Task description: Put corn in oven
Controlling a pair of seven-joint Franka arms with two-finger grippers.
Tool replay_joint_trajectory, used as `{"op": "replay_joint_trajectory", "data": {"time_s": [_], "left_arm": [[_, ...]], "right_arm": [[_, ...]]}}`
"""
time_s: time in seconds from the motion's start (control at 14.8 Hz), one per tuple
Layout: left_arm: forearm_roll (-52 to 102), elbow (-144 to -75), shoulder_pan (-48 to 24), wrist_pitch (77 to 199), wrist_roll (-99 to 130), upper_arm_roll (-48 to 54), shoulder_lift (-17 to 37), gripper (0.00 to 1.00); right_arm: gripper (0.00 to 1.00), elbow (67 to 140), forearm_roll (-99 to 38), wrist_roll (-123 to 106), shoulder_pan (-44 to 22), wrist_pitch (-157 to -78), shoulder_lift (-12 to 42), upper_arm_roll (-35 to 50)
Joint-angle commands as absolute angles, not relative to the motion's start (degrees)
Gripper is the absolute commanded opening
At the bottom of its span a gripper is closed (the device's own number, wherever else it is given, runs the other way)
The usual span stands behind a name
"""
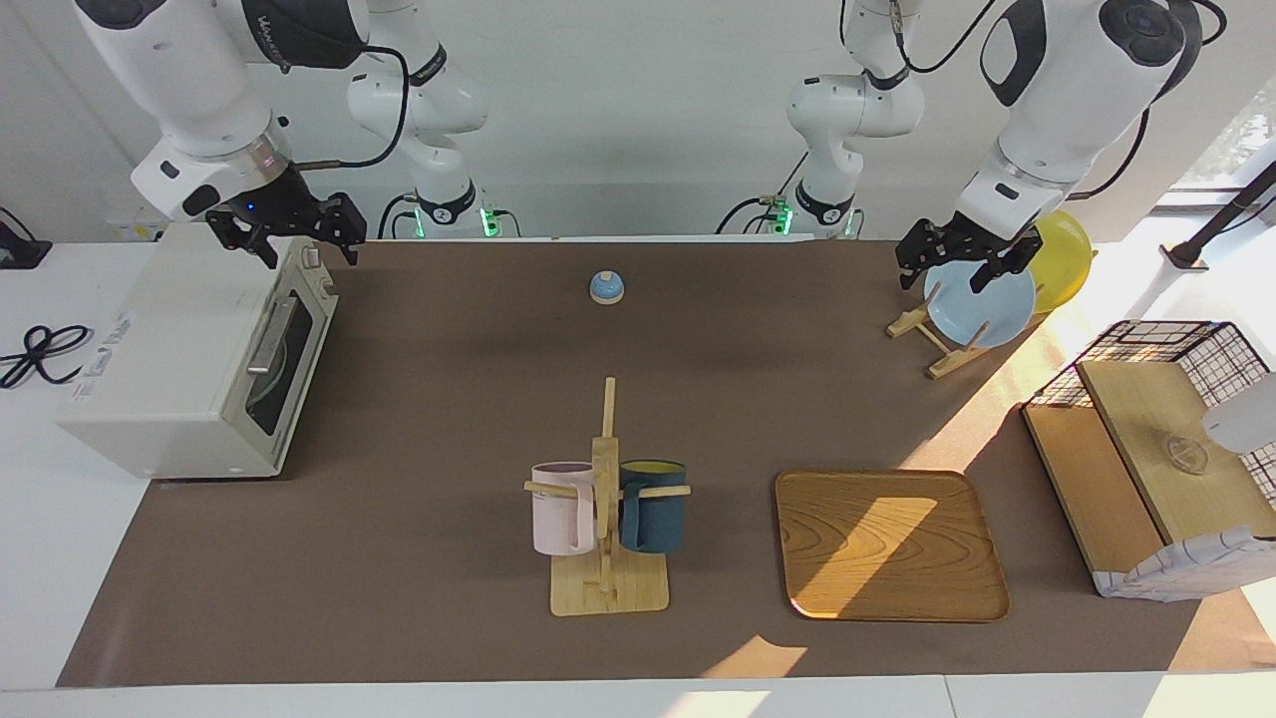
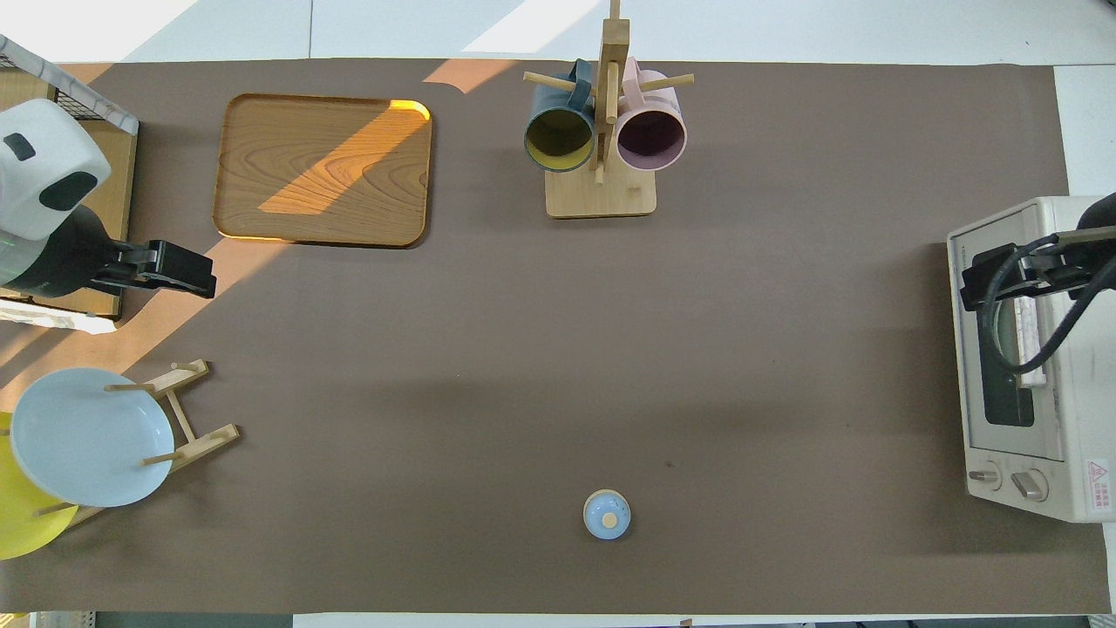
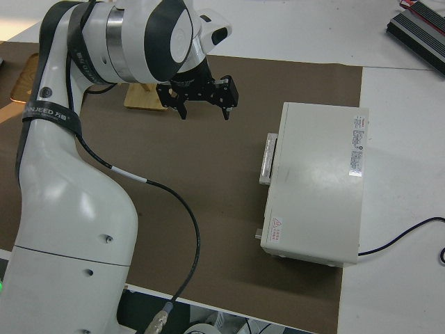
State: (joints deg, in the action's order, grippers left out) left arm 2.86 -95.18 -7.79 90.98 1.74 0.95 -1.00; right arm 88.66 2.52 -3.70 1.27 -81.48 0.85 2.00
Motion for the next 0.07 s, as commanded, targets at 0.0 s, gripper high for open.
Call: {"op": "replay_joint_trajectory", "data": {"time_s": [0.0], "left_arm": [[2.02, -95.71, -7.03, 91.49, 1.32, 1.49, -1.85, 1.0]], "right_arm": [[1.0, 90.18, 1.05, -3.52, 1.67, -82.71, -0.35, 2.11]]}}
